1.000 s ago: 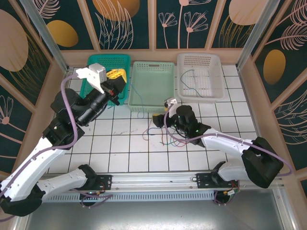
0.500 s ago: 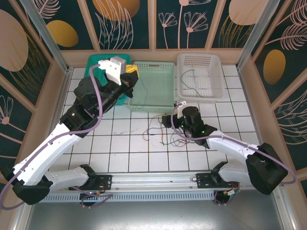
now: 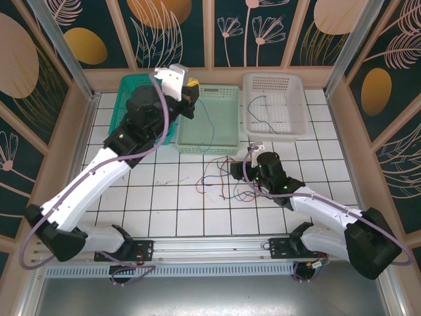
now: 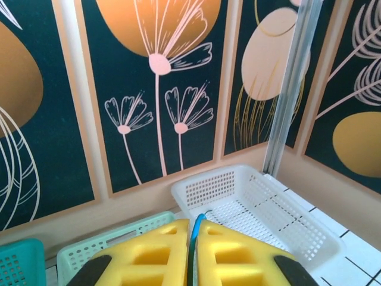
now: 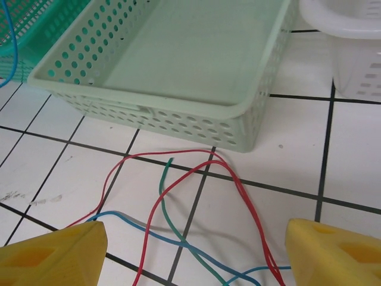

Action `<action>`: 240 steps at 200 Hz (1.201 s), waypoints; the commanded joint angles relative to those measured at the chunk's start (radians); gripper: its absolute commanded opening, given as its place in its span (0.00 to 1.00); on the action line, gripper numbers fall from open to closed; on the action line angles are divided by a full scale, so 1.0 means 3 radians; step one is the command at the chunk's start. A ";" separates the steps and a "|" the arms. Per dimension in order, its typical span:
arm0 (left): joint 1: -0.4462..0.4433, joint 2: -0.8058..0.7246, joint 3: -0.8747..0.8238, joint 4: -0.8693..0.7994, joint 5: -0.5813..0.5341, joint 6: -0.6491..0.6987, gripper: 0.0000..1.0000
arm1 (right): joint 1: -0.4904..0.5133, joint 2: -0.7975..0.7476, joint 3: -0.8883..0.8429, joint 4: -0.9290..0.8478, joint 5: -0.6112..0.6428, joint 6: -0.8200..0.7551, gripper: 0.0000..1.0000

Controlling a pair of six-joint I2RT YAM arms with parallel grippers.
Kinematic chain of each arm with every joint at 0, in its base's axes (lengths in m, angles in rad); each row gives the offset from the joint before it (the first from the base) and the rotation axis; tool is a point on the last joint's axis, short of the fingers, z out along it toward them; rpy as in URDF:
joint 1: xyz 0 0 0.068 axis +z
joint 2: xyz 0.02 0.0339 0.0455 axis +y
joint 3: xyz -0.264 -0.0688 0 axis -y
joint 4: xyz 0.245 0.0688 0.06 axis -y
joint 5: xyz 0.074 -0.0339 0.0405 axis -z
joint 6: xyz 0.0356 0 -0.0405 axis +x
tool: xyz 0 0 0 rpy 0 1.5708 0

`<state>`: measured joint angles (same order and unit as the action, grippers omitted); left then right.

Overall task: Untangle the cables
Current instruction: Place the cable into the container, then untie the cable from multiple cables.

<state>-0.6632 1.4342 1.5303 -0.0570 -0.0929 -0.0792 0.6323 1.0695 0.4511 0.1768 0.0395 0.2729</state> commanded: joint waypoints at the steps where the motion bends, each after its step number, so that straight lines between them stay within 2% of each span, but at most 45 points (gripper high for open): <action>1: 0.0205 0.0295 0.0303 0.0016 0.0199 -0.0084 0.11 | -0.0084 -0.0065 -0.0067 -0.0147 0.0125 0.0110 0.79; 38: 0.0515 0.0902 0.0639 0.0088 0.0451 -0.0370 0.12 | -0.0168 -0.0104 -0.0110 -0.0281 0.0119 0.0160 0.79; 78: 0.0636 0.1612 0.1039 -0.0031 0.0700 -0.0513 0.12 | -0.0190 -0.0240 -0.0162 -0.0354 0.0154 0.0174 0.79; 98: 0.0636 0.1827 0.1089 -0.0075 0.0811 -0.0561 0.15 | -0.0213 -0.0291 -0.0193 -0.0388 0.0165 0.0190 0.79; 121: 0.0637 0.1965 0.1014 -0.0115 0.0958 -0.0617 0.25 | -0.0253 -0.0303 -0.0218 -0.0420 0.0164 0.0222 0.80; 145: 0.0636 0.1952 0.0834 -0.0072 0.0994 -0.0689 0.32 | -0.0264 -0.0289 -0.0205 -0.0469 0.0172 0.0292 0.80; 164: 0.0631 0.1863 0.0706 -0.0039 0.1005 -0.0730 0.36 | -0.0451 -0.0285 -0.0176 -0.0508 0.0159 0.0339 0.81; 193: 0.0619 0.1600 0.0401 0.0107 0.1059 -0.0770 0.48 | -0.0616 -0.0230 -0.0094 -0.0572 0.0109 0.0427 0.81; 220: 0.0496 0.1240 0.0018 0.0187 0.1037 -0.0629 0.51 | -0.0752 -0.0063 0.0011 -0.0613 -0.0042 0.0475 0.80; 240: 0.0314 0.0959 -0.0356 0.0192 0.0843 -0.0460 0.53 | -0.0813 0.0111 0.0097 -0.0629 -0.0181 0.0453 0.77</action>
<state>-0.5041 1.8500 1.5196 -0.0517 0.1970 -0.2817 0.4110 1.0534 0.4301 0.0143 0.0505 0.3943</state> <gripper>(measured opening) 0.520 0.797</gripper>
